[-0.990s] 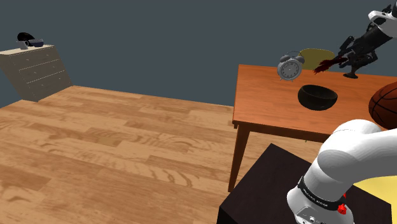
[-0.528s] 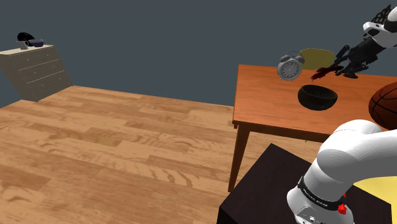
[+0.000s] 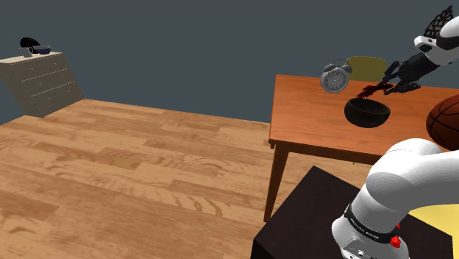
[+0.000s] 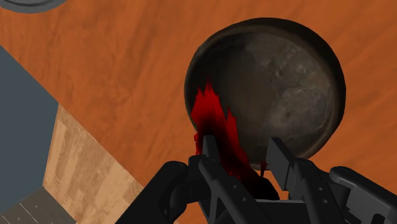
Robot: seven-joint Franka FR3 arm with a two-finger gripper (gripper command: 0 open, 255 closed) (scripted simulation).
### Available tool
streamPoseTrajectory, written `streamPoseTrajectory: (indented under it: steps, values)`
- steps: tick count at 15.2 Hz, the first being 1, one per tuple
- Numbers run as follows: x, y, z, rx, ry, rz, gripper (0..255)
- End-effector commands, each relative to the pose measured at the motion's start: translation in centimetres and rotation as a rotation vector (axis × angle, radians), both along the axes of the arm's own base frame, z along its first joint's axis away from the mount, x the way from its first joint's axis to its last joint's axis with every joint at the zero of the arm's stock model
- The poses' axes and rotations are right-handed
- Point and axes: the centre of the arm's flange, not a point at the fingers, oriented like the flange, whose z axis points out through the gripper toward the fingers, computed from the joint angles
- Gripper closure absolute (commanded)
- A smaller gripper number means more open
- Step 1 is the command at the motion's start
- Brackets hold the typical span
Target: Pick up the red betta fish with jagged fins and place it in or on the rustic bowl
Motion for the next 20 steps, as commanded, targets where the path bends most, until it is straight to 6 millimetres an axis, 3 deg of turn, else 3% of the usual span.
streamPoseTrajectory:
  steps: [1,6,7,12,16,20]
  values:
    - [0.0,0.0,-0.1,0.000,0.000,0.000,255]
    - [0.0,0.0,-0.1,0.000,0.000,0.000,255]
    - [0.0,0.0,-0.1,0.000,0.000,0.000,0]
    - [0.0,0.0,-0.1,0.000,0.000,0.000,0]
    - [-2.6,0.4,4.1,0.000,0.000,0.000,0]
    - [-2.6,0.4,4.1,0.000,0.000,0.000,0]
